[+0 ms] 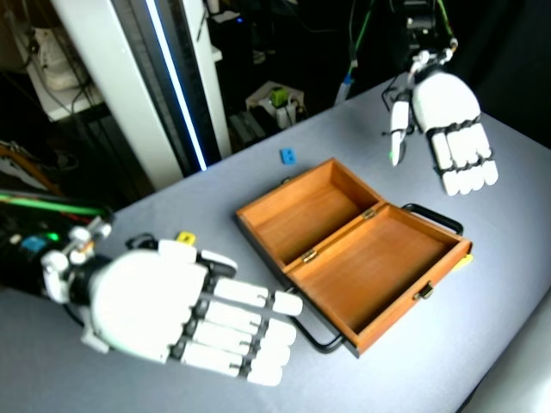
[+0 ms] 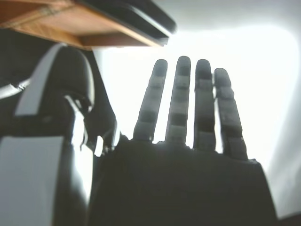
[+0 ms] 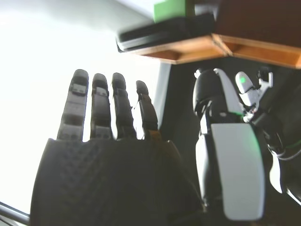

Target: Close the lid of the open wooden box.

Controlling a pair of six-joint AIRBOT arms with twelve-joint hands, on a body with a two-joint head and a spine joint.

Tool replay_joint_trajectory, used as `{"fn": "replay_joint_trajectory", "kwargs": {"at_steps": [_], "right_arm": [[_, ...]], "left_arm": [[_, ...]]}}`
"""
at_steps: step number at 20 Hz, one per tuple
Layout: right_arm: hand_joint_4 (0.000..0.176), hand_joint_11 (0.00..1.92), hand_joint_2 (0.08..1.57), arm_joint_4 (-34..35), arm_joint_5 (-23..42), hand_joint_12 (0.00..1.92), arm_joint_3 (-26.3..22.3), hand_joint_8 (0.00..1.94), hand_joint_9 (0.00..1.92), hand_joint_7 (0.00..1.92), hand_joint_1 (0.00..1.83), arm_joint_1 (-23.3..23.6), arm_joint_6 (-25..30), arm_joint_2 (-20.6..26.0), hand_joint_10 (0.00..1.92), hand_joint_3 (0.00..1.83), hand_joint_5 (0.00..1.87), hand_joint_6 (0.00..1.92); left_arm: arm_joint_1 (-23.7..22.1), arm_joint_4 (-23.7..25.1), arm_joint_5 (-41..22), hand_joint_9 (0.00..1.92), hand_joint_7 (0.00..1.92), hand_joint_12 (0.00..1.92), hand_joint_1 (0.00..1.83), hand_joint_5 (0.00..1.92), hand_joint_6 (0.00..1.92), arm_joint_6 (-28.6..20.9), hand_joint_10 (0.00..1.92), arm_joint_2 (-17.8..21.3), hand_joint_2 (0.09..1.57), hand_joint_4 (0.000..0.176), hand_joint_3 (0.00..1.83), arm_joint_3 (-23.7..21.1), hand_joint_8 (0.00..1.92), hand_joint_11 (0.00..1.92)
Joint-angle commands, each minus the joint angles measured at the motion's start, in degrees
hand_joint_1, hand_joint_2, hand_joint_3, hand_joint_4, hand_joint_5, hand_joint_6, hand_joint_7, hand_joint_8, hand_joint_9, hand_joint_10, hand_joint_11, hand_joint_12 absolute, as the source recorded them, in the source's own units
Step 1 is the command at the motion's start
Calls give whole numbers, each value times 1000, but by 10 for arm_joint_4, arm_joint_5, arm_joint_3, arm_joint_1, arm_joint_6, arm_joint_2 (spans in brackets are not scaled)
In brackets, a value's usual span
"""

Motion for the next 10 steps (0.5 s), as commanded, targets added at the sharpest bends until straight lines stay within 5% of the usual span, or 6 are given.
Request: {"fn": "replay_joint_trajectory", "kwargs": {"at_steps": [1, 2, 4, 10], "right_arm": [[35, 0, 1366, 18, 93, 0, -4, 0, 0, 6, 0, 7, 2, 5, 0, 13, 15, 0], [36, 0, 1380, 19, 100, 0, -8, 3, 0, 11, 0, 6, 2, 8, 0, 17, 17, 1], [0, 0, 1404, 23, 111, 0, -13, 9, 10, 32, 0, 2, 2, 15, 4, 21, 30, 5], [0, 109, 1460, 26, 67, 42, 10, 10, 70, 90, 0, -6, 2, 2, 14, 6, 83, 9]], "left_arm": [[0, 1, -101, 29, 21, 42, 0, 15, 6, 0, 7, 5, 1417, 0, 29, -5, 6, 65], [4, -1, -111, 31, 19, 60, 0, 15, 1, 0, 2, 10, 1442, 0, 9, -10, 1, 72], [14, -3, -130, 43, 35, 61, 0, 19, 3, 0, 6, 19, 1446, 0, 3, -20, 6, 57], [-5, 6, -74, 52, 49, 65, 0, 22, 2, 0, 9, 3, 1401, 0, 0, 0, 10, 79]]}}
